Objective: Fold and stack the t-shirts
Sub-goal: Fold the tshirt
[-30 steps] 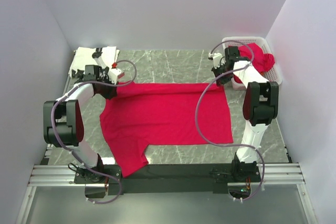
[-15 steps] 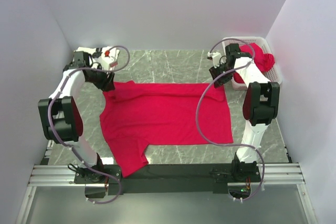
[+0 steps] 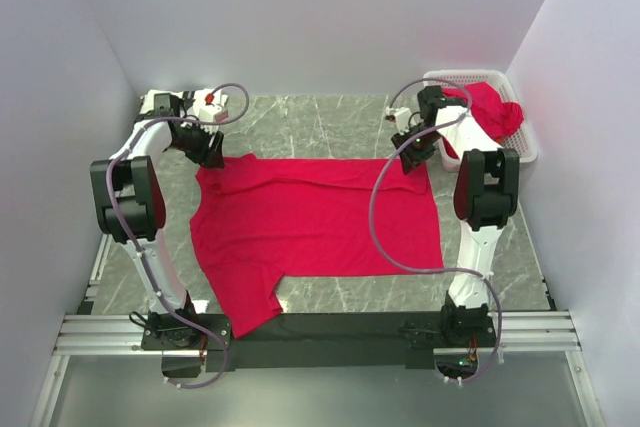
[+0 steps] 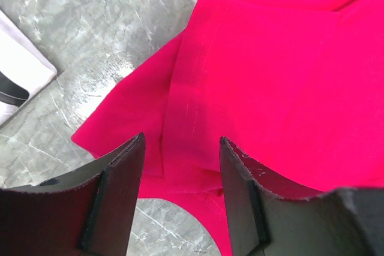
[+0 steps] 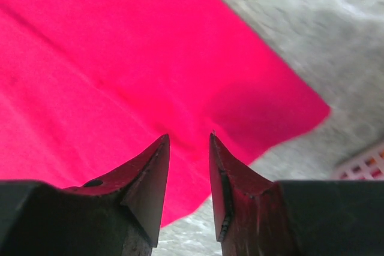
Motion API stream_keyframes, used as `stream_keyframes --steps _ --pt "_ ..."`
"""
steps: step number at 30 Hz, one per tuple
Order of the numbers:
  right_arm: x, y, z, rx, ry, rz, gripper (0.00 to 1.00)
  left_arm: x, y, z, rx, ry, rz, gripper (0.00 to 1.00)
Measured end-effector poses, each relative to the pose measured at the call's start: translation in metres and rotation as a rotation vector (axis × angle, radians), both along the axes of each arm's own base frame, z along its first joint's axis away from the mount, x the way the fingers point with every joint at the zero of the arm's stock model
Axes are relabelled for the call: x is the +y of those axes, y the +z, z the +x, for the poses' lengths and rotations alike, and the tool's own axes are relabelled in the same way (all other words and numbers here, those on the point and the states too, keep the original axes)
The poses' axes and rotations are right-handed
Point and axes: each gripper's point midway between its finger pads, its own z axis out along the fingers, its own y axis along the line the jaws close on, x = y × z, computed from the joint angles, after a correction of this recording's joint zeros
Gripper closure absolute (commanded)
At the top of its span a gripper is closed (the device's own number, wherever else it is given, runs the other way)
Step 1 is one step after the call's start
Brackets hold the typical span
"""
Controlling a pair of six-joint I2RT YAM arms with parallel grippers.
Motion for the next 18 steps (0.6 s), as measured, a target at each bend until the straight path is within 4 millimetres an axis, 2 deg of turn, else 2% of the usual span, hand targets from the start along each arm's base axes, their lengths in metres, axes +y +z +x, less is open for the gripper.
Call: stream_keyframes --steps 5,9,13,18 --pt "0.024 -0.005 -0.007 0.024 0.053 -0.011 0.61 0.0 -0.012 0.002 0.027 0.01 0.015 0.42" --pt "0.034 -0.009 -0.012 0.034 0.094 -0.028 0.58 0.001 -0.02 0.0 0.051 0.013 0.021 0.41" --pt "0.023 -0.018 -0.02 0.051 0.113 -0.08 0.57 0.001 -0.021 -0.001 0.055 0.013 0.027 0.41" --pt "0.0 -0.033 -0.048 0.107 0.138 -0.177 0.56 0.001 -0.022 -0.002 0.056 0.01 0.035 0.4"
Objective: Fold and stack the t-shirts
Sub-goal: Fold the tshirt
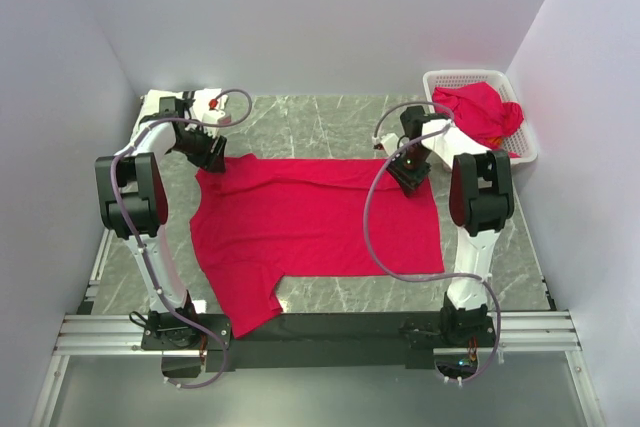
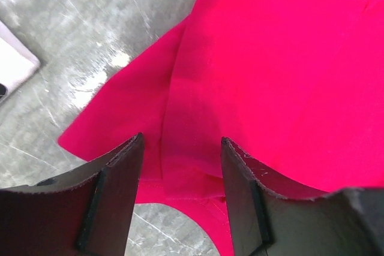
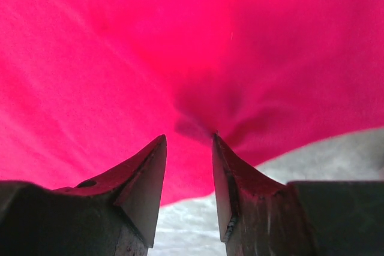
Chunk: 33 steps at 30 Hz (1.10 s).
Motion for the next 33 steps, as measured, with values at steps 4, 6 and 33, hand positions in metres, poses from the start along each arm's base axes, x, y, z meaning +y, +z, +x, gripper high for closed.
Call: stream_keyframes --steps 4,6,33 --pt "-0.012 0.002 -0.006 -0.014 0.019 -0.055 0.56 0.0 -0.006 -0.006 0.018 -0.002 -0.001 0.39" --pt "-0.015 0.005 0.0 -0.042 0.021 -0.077 0.58 -0.001 -0.012 -0.011 0.035 -0.002 -0.002 0.39" --pt "-0.036 0.02 0.033 -0.151 0.039 -0.206 0.79 0.0 -0.008 -0.009 0.035 0.008 0.002 0.43"
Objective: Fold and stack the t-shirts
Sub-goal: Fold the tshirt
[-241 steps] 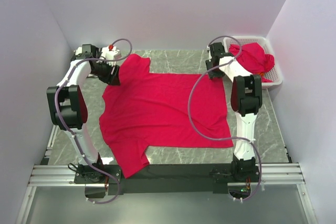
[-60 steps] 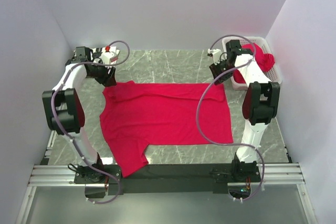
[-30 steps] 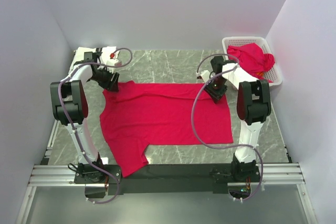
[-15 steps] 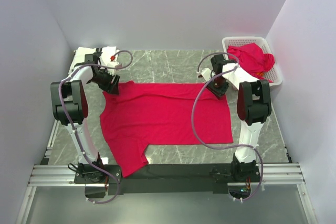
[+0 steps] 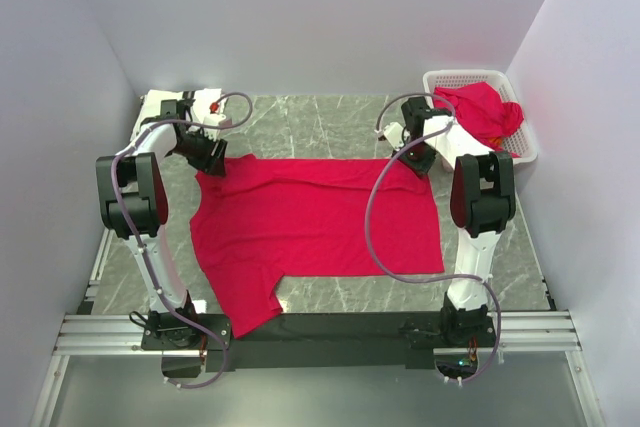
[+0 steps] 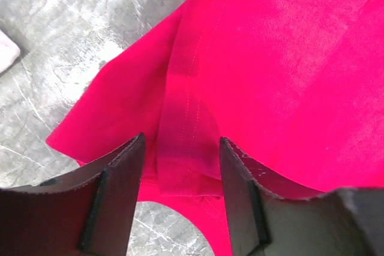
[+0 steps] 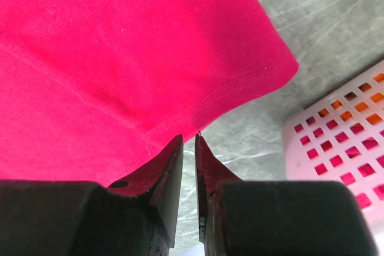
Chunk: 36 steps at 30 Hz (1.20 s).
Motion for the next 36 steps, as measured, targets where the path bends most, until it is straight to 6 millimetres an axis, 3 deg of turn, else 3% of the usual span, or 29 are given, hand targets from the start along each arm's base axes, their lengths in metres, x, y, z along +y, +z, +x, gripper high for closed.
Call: stream_keyframes --steps 4,11,23,26,33,36 --pt "0.001 0.003 0.003 -0.01 -0.004 0.005 0.77 0.001 0.005 0.005 -0.007 0.009 0.002 0.44" --pt "0.01 0.015 0.007 -0.022 -0.032 0.053 0.77 -0.002 0.023 0.036 -0.079 -0.005 -0.008 0.43" --pt "0.018 0.022 0.007 -0.019 -0.059 0.1 0.77 -0.021 -0.011 0.029 0.008 -0.043 -0.012 0.43" --pt "0.018 0.022 0.006 -0.014 -0.06 0.1 0.77 -0.022 -0.014 0.027 0.02 -0.045 -0.013 0.48" --pt "0.018 0.023 0.007 -0.016 -0.062 0.1 0.77 -0.027 -0.012 0.019 0.036 -0.061 -0.029 0.72" --pt "0.018 0.024 0.007 -0.016 -0.062 0.101 0.77 -0.031 -0.003 0.009 0.035 -0.079 -0.039 0.85"
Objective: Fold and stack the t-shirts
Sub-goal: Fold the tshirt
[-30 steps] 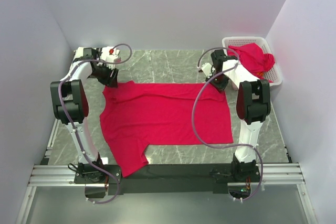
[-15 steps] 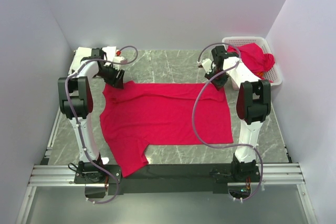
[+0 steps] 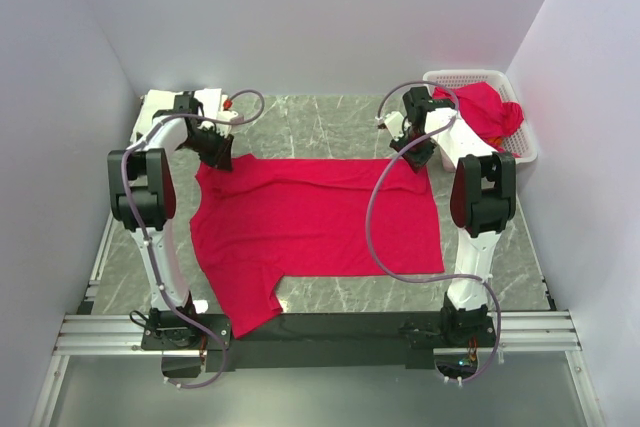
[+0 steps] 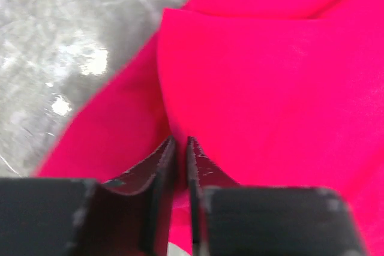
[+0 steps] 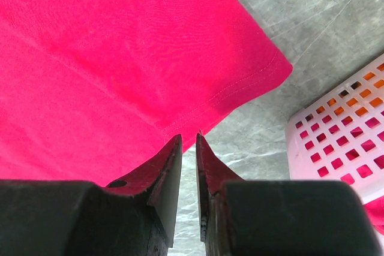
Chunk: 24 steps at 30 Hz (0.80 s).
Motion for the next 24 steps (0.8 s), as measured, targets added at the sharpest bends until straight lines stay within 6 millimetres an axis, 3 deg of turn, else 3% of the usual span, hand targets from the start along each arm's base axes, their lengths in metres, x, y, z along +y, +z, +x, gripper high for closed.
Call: stream_keyframes --steps 7,11,13,17,19,21,24 --pt "0.0 0.0 0.0 0.001 0.0 0.0 0.78 -0.021 0.033 -0.037 -0.019 -0.108 -0.042 0.91" --pt "0.0 0.0 0.0 0.001 0.0 0.0 0.79 -0.033 0.03 -0.073 0.027 -0.177 -0.058 0.88" --pt "0.0 0.0 0.0 0.001 0.0 0.0 0.79 -0.041 0.022 -0.097 0.065 -0.23 -0.062 0.8" --pt "0.0 0.0 0.0 0.001 0.0 0.001 0.79 -0.056 0.004 -0.144 0.135 -0.34 -0.056 0.53" --pt "0.0 0.0 0.0 0.002 0.0 0.001 0.79 -0.062 0.001 -0.169 0.155 -0.4 -0.048 0.47" --pt "0.0 0.0 0.0 0.002 0.001 0.002 0.79 -0.067 0.002 -0.185 0.148 -0.448 -0.035 0.36" --pt "0.001 -0.001 0.0 0.003 0.001 0.003 0.79 -0.07 0.017 -0.188 0.093 -0.484 -0.028 0.36"
